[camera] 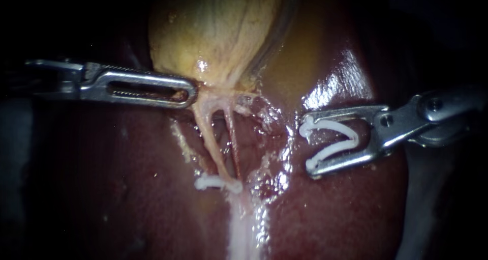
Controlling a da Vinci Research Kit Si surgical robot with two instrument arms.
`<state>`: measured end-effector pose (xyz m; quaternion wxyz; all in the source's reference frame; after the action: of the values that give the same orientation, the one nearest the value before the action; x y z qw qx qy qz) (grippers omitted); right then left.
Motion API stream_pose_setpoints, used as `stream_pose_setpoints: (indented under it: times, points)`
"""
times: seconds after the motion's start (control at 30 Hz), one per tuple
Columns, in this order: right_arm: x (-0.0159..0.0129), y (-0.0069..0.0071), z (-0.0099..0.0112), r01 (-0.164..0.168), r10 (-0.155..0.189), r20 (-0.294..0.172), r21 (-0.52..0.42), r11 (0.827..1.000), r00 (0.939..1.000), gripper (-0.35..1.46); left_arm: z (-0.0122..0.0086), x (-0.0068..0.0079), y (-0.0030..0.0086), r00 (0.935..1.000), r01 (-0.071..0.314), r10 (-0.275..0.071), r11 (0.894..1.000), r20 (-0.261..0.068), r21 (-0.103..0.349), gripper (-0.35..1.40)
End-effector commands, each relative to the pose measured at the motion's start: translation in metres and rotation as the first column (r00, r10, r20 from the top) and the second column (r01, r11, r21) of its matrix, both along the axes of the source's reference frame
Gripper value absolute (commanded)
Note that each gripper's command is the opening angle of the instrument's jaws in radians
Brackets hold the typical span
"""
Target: Clipping second clip left tube
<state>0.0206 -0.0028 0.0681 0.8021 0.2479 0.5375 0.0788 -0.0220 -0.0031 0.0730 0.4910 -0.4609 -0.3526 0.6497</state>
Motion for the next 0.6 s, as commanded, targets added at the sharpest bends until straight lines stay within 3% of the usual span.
stream_pose_setpoints:
  times: [0.03, 0.33, 0.6]
  points:
    - [0.0, 0.0, 0.0, 0.001, -0.001, 0.0, 0.0, 1.0, 1.0, 0.5, -0.0001, 0.0, -0.0001, 1.0, 0.002, -0.002, 1.0, 0.003, -0.001, -0.35]
    - [0.0006, -0.0002, -0.0003, -0.001, 0.001, 0.001, 0.0, 1.0, 1.0, 0.5, -0.0006, 0.0, -0.0003, 1.0, 0.005, -0.005, 1.0, 0.002, 0.005, -0.35]
    - [0.0031, -0.0009, -0.0006, -0.01, 0.01, 0.006, -0.003, 1.0, 0.9999, 0.5, -0.0005, 0.0, -0.0004, 1.0, 0.005, -0.005, 1.0, 0.002, 0.005, -0.35]
